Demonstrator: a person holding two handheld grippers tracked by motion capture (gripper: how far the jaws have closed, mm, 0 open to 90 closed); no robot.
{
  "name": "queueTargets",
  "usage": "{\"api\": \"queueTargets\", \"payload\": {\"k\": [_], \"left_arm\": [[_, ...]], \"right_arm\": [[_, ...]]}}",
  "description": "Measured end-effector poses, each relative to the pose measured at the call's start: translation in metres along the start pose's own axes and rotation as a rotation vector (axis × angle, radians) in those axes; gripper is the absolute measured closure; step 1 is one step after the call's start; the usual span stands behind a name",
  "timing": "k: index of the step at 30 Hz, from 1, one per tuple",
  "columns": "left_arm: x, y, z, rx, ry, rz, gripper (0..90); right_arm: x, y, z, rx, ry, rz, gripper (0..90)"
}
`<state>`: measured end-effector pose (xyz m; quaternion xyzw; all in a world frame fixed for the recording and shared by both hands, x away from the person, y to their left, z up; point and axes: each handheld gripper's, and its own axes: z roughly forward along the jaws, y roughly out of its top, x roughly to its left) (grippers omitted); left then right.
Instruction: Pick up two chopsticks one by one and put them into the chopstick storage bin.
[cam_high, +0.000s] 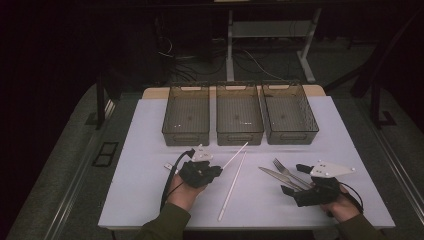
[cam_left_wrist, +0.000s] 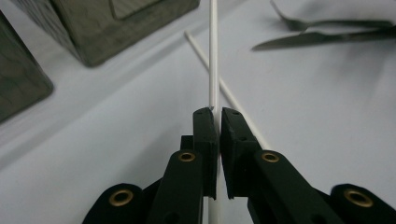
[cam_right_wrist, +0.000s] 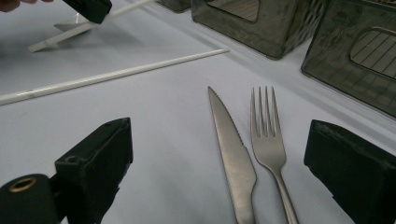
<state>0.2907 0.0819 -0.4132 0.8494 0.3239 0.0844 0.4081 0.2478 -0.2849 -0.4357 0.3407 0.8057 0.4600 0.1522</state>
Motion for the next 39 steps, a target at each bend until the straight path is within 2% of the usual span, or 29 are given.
{"api": "queueTargets", "payload": {"k": [8,12,18,28,33,39], "left_arm": [[0.000,0.008,-0.017,-0.124,-0.021,0.016,84.7],[0.002,0.011,-0.023,-0.155,-0.031,0.026,84.6],[0.004,0.015,-0.029,-0.204,-0.052,0.021,84.6],[0.007,0.020,-0.036,-0.243,-0.060,0.036,84.6],[0.010,0.023,-0.039,-0.264,-0.071,0.075,84.6],[0.018,0.026,-0.043,-0.273,-0.082,0.085,84.6]], "right_arm": [[0.000,0.000,0.000,-0.001,0.004,-0.001,8.0],[0.000,0.000,-0.001,-0.002,0.004,-0.001,8.0],[0.000,0.000,-0.001,-0.001,0.005,0.001,8.0],[0.000,0.000,-0.001,-0.001,0.006,0.000,8.0],[0.000,0.000,-0.001,-0.001,0.006,0.001,8.0],[0.000,0.000,-0.001,-0.005,0.008,0.003,8.0]]}}
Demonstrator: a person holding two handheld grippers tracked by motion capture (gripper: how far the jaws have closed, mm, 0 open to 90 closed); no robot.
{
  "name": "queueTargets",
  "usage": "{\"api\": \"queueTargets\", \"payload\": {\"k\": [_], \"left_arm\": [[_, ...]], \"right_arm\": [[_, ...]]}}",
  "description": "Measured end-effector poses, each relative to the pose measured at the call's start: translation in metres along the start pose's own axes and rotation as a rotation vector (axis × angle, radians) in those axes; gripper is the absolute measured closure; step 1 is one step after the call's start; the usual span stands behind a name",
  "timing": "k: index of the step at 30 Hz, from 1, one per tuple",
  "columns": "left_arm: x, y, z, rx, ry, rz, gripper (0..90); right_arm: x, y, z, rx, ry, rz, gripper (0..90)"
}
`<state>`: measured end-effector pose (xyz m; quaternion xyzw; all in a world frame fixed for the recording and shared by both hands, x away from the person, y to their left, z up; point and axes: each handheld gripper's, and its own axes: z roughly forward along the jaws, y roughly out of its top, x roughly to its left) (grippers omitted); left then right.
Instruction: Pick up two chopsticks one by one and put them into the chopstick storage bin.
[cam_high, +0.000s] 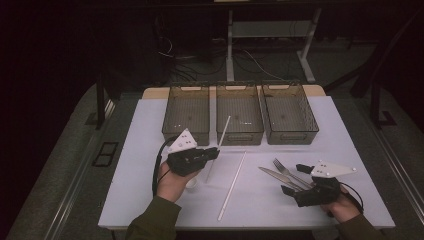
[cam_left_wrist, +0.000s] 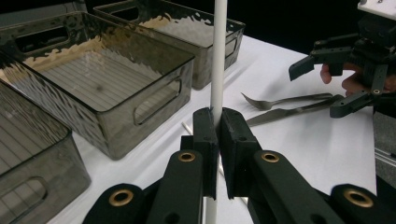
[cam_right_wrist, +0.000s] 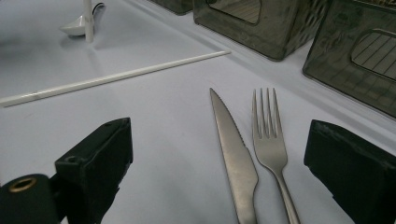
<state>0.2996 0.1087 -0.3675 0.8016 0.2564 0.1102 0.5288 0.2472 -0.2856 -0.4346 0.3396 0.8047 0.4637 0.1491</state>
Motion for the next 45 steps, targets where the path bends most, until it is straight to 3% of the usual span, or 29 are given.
{"api": "queueTargets", "payload": {"k": [7,15,21,34,38,45], "left_arm": [[0.011,0.008,-0.006,-0.015,-0.015,0.012,84.5],[0.026,0.020,-0.017,-0.034,-0.001,0.027,84.5],[0.041,0.033,-0.025,-0.060,0.031,0.008,84.6],[0.071,0.072,-0.041,-0.103,0.099,0.035,84.6],[0.086,0.080,-0.043,-0.118,0.129,0.037,84.6],[0.113,0.085,-0.039,-0.099,0.207,0.028,84.6]], "right_arm": [[0.000,0.000,0.000,-0.006,-0.001,0.003,8.0],[-0.001,0.000,-0.002,-0.012,0.000,0.007,8.0],[-0.001,0.000,-0.002,-0.012,0.000,0.008,8.0],[-0.001,0.000,-0.002,-0.015,-0.003,0.011,8.0],[-0.002,0.000,-0.002,-0.018,-0.004,0.012,8.0],[-0.002,0.000,-0.003,-0.018,-0.004,0.011,8.0]]}}
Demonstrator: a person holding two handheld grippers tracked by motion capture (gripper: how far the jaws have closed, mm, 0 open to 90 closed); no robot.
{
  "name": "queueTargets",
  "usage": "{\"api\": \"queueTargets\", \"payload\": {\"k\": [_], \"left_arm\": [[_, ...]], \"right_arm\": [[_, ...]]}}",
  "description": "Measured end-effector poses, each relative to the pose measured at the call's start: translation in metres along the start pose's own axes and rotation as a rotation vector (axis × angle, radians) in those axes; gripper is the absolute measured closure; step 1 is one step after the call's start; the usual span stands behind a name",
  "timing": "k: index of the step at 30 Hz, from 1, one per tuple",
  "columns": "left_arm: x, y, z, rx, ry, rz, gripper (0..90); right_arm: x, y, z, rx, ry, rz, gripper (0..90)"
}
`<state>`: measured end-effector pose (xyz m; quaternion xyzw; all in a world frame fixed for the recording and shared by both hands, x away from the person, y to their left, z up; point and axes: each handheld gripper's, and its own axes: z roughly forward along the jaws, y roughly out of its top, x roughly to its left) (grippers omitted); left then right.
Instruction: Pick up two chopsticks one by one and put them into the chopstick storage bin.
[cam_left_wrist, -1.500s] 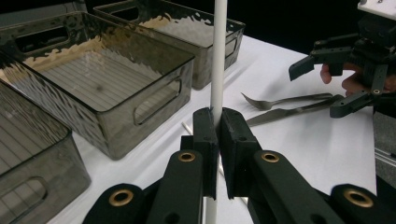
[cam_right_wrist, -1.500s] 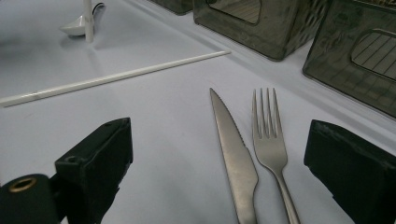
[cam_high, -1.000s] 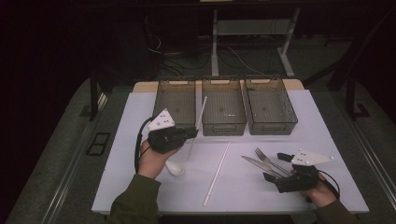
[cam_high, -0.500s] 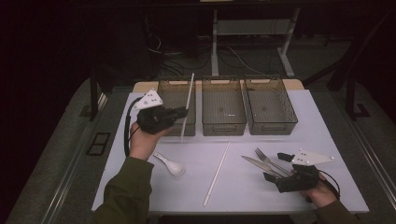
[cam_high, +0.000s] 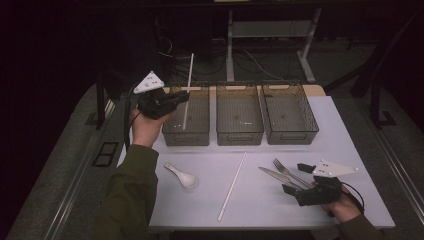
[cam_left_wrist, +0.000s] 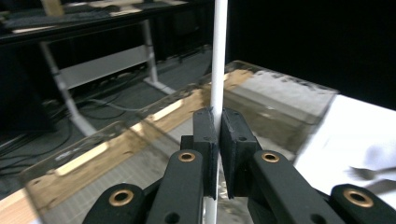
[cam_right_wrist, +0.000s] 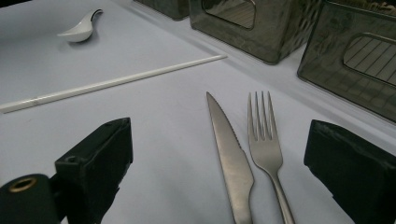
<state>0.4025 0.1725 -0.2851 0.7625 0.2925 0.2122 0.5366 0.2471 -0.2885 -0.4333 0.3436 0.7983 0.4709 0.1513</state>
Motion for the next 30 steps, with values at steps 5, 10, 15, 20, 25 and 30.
{"api": "queueTargets", "payload": {"k": [5,10,15,20,25,30], "left_arm": [[0.017,-0.004,0.013,0.061,0.055,-0.005,84.6],[0.031,-0.013,0.026,0.134,0.090,-0.026,84.6],[0.042,-0.023,0.036,0.251,0.126,-0.073,84.6],[0.049,-0.034,0.044,0.349,0.140,-0.108,84.6],[0.058,-0.041,0.046,0.374,0.147,-0.146,84.5],[0.064,-0.049,0.054,0.399,0.161,-0.173,84.5]], "right_arm": [[0.000,0.000,0.000,-0.001,0.001,-0.001,8.0],[0.000,0.000,-0.001,-0.002,0.004,-0.001,8.0],[-0.001,0.000,-0.001,-0.008,0.006,0.007,8.0],[-0.001,0.000,-0.002,-0.010,0.006,0.006,8.0],[-0.002,0.000,-0.002,-0.009,0.007,0.006,8.0],[-0.001,0.000,-0.002,-0.009,0.010,0.006,8.0]]}}
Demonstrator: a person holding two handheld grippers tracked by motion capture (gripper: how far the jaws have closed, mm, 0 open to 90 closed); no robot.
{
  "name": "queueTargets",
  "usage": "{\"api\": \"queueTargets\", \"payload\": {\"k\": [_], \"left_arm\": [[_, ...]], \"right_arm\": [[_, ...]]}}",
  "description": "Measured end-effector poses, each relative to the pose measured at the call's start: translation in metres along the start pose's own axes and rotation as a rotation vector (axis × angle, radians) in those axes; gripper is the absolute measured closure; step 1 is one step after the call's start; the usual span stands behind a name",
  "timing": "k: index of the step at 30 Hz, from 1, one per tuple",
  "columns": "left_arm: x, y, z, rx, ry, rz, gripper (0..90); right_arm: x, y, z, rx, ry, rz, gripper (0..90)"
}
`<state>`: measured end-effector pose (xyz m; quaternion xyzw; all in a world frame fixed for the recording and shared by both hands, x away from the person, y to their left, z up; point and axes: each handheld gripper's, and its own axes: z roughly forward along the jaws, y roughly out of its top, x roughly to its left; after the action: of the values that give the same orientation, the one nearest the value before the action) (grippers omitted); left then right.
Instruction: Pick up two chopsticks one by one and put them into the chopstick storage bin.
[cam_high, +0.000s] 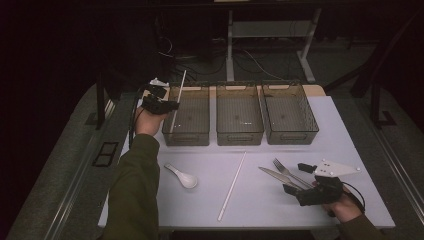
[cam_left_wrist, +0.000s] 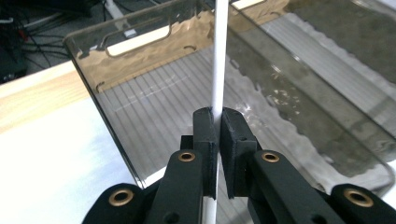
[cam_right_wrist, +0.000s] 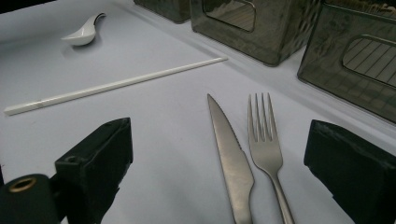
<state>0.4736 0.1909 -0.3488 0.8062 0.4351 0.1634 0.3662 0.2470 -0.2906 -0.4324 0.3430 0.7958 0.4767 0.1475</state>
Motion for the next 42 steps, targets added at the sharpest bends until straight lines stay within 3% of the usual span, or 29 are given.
{"api": "queueTargets", "payload": {"k": [14,19,24,30,34,37,42], "left_arm": [[-0.002,-0.005,0.032,0.015,0.001,-0.064,84.4],[-0.003,-0.006,0.038,0.010,0.011,-0.092,84.1],[-0.003,-0.007,0.039,-0.006,0.037,-0.095,80.3],[-0.005,-0.004,0.037,-0.030,0.035,-0.085,76.5],[-0.011,0.001,0.031,-0.071,0.007,-0.066,69.6],[-0.017,0.006,0.022,-0.095,-0.006,-0.029,62.9],[-0.032,0.010,0.005,-0.114,-0.051,-0.002,51.8]], "right_arm": [[-0.001,0.000,-0.002,-0.009,0.002,0.004,8.0],[-0.001,0.000,-0.003,-0.011,0.002,0.006,8.0],[-0.001,0.000,-0.004,-0.014,0.003,0.007,8.0],[-0.001,0.000,-0.004,-0.014,0.004,0.006,8.0],[-0.001,0.000,-0.004,-0.014,0.004,0.008,8.0],[-0.001,0.000,-0.004,-0.012,0.004,0.007,8.0],[-0.001,0.000,-0.004,-0.012,0.004,0.008,8.0]]}}
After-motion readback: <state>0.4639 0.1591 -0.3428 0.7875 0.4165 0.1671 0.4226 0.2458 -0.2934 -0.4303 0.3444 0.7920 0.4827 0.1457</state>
